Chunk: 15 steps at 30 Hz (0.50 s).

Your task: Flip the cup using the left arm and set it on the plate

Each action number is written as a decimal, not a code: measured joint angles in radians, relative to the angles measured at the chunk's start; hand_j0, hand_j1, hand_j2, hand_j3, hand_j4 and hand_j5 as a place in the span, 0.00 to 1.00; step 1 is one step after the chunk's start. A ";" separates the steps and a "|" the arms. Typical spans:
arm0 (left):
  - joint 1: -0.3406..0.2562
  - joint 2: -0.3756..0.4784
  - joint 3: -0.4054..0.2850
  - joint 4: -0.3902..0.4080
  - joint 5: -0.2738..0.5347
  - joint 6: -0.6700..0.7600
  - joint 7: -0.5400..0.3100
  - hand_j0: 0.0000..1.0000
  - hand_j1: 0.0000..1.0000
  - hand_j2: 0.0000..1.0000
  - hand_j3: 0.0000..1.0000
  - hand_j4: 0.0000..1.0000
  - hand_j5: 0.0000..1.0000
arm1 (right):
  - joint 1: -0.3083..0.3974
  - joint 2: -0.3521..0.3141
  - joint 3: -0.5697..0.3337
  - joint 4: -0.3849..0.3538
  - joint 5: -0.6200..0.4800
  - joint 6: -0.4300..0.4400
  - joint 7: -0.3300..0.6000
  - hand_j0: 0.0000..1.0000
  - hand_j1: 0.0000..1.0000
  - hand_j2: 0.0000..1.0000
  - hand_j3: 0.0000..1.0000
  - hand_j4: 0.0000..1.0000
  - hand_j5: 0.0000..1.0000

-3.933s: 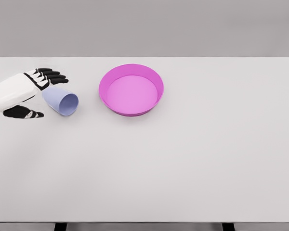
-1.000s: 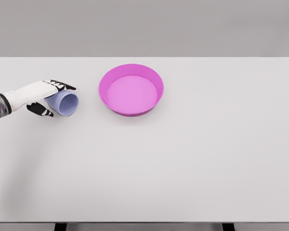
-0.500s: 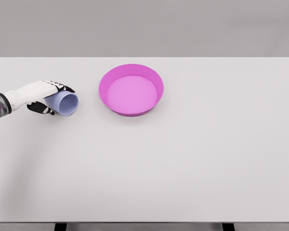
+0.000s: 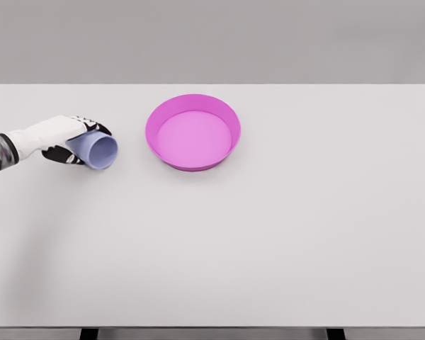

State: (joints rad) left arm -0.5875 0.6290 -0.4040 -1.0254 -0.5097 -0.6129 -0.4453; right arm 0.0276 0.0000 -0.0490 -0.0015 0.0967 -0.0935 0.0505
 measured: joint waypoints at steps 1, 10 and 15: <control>0.000 0.000 0.000 -0.001 0.006 0.000 0.000 0.71 0.71 0.71 0.71 0.71 0.71 | 0.000 0.000 0.000 0.000 0.000 0.000 0.000 1.00 1.00 1.00 1.00 1.00 1.00; -0.003 -0.015 -0.001 0.005 0.102 0.000 -0.003 0.70 0.70 0.70 0.70 0.70 0.70 | 0.000 0.000 0.000 0.000 0.000 0.000 0.000 1.00 1.00 1.00 1.00 1.00 1.00; -0.008 -0.034 -0.020 0.026 0.192 0.000 -0.006 0.70 0.70 0.70 0.70 0.70 0.70 | 0.000 0.000 0.000 0.000 0.000 0.000 0.000 1.00 1.00 1.00 1.00 1.00 1.00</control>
State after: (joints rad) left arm -0.5952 0.5950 -0.4236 -0.9990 -0.3178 -0.6130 -0.4508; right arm 0.0276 0.0000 -0.0490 -0.0015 0.0967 -0.0935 0.0505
